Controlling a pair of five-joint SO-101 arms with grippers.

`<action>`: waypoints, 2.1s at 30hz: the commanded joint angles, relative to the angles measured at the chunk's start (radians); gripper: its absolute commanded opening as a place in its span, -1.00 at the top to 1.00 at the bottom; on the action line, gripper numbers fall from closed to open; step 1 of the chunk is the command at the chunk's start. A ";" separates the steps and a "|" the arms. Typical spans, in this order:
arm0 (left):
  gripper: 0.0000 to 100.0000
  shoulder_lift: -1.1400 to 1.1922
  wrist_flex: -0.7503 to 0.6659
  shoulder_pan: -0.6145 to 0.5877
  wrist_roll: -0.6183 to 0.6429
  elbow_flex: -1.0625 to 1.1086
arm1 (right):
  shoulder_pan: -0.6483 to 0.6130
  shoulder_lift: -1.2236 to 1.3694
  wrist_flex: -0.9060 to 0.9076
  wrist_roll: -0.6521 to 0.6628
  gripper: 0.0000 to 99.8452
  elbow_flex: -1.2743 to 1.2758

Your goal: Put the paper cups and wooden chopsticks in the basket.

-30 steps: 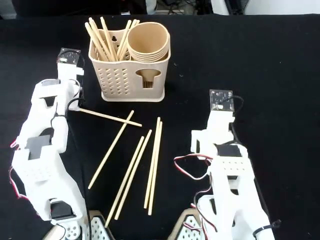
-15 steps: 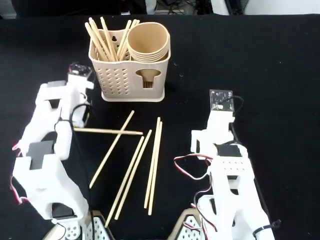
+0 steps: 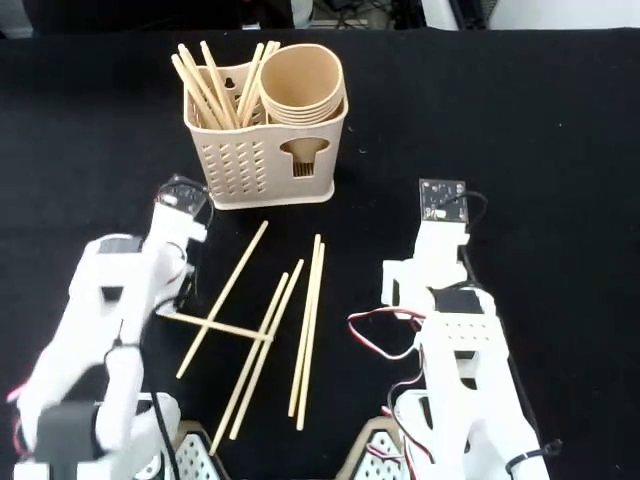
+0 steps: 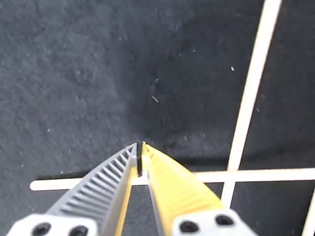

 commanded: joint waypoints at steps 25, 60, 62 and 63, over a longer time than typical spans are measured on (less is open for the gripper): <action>0.58 -0.520 0.206 0.248 -0.400 0.206 | 0.002 -0.033 -0.018 -0.002 0.97 -0.007; 0.59 0.012 -0.012 0.228 -0.391 0.071 | 0.002 -0.030 -0.017 -0.002 0.97 -0.004; 0.59 0.029 -0.012 0.232 -0.391 0.070 | 0.002 -0.030 -0.017 -0.002 0.97 -0.004; 0.59 0.031 -0.012 0.234 -0.391 0.070 | 0.002 -0.030 -0.017 -0.002 0.97 -0.004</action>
